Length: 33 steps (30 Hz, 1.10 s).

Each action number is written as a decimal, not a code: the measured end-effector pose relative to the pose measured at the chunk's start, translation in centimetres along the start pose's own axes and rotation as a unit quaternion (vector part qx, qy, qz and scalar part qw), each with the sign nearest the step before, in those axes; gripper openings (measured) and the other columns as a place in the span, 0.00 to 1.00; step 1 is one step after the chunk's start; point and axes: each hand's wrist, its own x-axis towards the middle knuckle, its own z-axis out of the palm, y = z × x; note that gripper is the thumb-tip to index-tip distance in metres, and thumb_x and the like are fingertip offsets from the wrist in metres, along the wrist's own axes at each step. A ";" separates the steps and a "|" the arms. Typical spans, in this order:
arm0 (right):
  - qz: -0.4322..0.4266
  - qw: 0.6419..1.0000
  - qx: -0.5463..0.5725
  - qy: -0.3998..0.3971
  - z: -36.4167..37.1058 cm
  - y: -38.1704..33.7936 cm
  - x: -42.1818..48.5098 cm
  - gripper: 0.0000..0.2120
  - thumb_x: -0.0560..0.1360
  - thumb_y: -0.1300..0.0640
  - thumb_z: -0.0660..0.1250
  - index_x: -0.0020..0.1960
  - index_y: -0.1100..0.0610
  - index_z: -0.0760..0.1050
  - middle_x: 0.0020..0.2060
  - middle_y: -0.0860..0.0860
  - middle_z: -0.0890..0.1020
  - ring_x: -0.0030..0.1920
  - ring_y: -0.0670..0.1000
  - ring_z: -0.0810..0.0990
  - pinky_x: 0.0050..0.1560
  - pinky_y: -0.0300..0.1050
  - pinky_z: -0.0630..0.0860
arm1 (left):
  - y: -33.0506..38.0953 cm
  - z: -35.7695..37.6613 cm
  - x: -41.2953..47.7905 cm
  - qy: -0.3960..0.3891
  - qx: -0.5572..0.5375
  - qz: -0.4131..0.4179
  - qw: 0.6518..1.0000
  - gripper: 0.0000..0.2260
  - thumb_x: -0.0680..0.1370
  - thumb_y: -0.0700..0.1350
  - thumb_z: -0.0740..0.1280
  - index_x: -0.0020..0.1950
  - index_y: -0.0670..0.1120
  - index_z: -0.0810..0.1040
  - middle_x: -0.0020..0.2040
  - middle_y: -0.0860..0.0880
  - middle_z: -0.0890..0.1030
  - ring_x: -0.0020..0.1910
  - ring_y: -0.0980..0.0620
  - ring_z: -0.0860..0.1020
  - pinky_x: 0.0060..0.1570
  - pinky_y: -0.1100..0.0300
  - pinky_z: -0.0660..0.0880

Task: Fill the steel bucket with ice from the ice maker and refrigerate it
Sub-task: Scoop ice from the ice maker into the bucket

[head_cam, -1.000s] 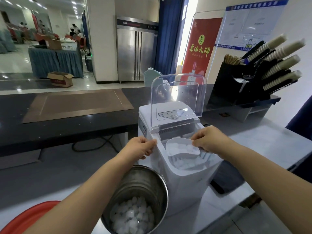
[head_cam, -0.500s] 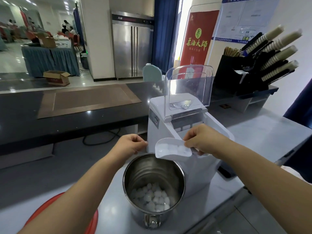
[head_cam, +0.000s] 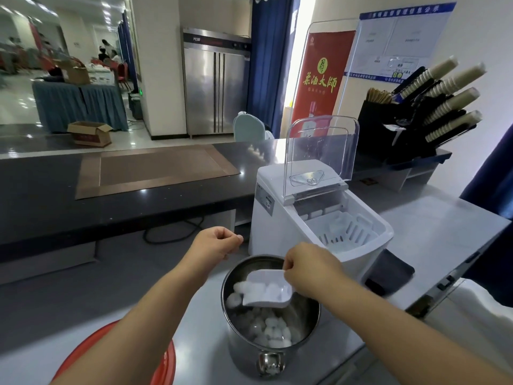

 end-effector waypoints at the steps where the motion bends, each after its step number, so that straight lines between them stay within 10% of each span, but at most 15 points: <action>1: 0.000 1.000 -0.017 -0.010 0.6 -0.3 0.1 0.12 0.70 0.62 0.62 0.47 0.52 0.82 0.46 0.50 0.83 0.48 0.54 0.80 0.40 0.41 0.71 | 0.0 -0.1 -0.1 0.000 -0.001 0.000 1.000 0.07 0.75 0.43 0.70 0.38 0.42 0.78 0.31 0.50 0.78 0.32 0.54 0.73 0.35 0.62 0.72; 33: 0.002 0.978 -0.018 0.207 -10.2 10.6 5.5 0.09 0.70 0.58 0.64 0.36 0.48 0.80 0.34 0.44 0.79 0.36 0.50 0.76 0.32 0.40 0.69 | 2.4 6.5 3.1 -0.026 -0.011 0.018 0.999 0.07 0.73 0.43 0.72 0.38 0.41 0.78 0.31 0.49 0.79 0.29 0.56 0.74 0.34 0.61 0.72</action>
